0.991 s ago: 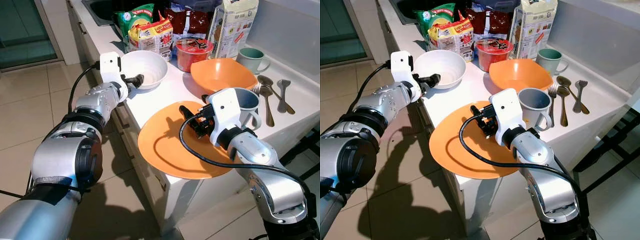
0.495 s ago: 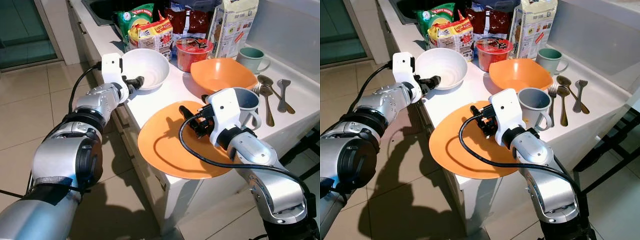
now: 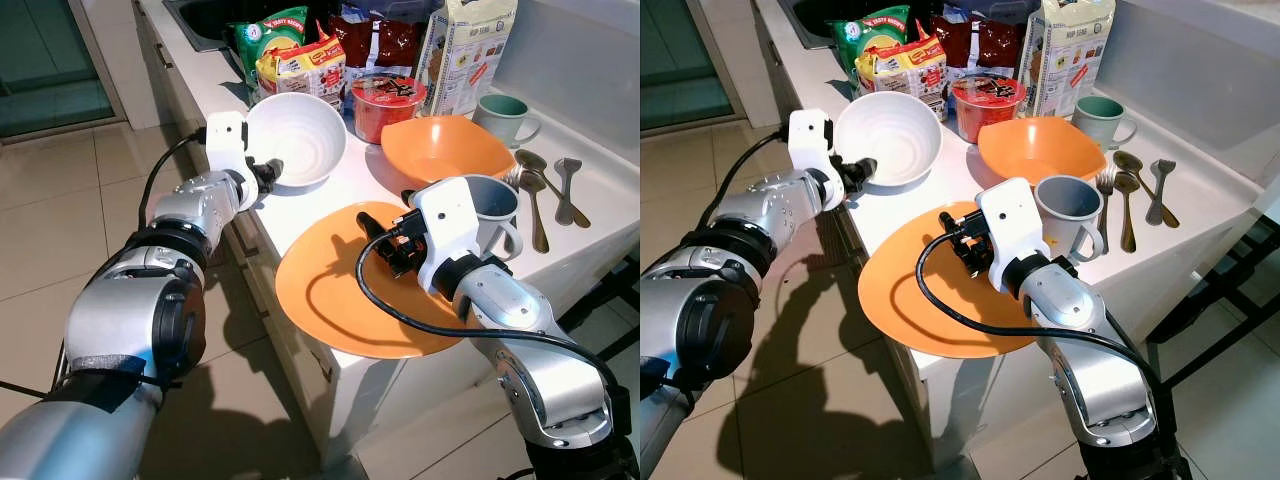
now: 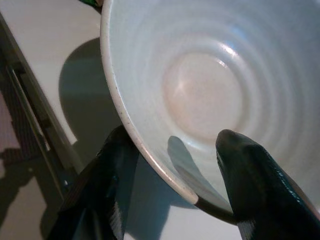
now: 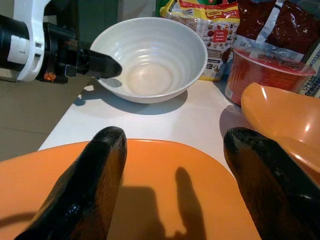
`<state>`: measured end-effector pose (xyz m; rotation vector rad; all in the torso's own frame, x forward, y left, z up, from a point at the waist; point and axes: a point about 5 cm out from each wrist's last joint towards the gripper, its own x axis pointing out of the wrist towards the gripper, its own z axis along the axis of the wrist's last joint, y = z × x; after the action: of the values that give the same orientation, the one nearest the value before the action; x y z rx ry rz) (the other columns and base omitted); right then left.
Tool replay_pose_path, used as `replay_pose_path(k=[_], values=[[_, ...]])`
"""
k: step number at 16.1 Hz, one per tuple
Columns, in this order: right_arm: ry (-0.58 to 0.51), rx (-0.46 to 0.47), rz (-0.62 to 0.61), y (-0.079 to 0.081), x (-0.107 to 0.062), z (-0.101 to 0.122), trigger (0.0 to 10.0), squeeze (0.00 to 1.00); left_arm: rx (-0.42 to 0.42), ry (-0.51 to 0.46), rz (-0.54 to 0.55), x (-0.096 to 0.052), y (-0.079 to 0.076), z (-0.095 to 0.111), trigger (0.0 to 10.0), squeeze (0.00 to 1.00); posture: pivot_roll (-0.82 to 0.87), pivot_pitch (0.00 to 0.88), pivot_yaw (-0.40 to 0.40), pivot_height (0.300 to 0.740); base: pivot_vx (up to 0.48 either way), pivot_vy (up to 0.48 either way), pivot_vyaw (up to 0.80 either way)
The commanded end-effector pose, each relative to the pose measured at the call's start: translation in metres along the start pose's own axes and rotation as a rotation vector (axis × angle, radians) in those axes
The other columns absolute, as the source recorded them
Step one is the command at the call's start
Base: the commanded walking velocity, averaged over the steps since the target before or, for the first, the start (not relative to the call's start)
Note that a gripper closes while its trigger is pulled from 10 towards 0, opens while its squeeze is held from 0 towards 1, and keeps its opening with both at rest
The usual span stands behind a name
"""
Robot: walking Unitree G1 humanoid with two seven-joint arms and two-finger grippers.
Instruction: Setting the table
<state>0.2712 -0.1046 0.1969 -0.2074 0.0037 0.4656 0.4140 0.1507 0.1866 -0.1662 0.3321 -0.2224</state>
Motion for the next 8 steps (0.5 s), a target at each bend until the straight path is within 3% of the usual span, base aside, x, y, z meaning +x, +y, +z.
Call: replay_pose_path(k=[1,8], values=[[-0.002,-0.005,0.007,0.0012,0.0004,0.0001,10.0,0.0,0.007,0.033,-0.005,0.0007,-0.0013,-0.0067,0.0,0.0,-0.1,0.0,0.032,0.74,0.0,0.0,0.0],[-0.008,-0.003,0.01,0.0016,0.0016,0.0006,10.0,0.0,-0.01,0.015,0.028,-0.0004,0.004,-0.0056,0.0,0.0,-0.1,0.0,0.031,0.74,0.0,0.0,0.0]])
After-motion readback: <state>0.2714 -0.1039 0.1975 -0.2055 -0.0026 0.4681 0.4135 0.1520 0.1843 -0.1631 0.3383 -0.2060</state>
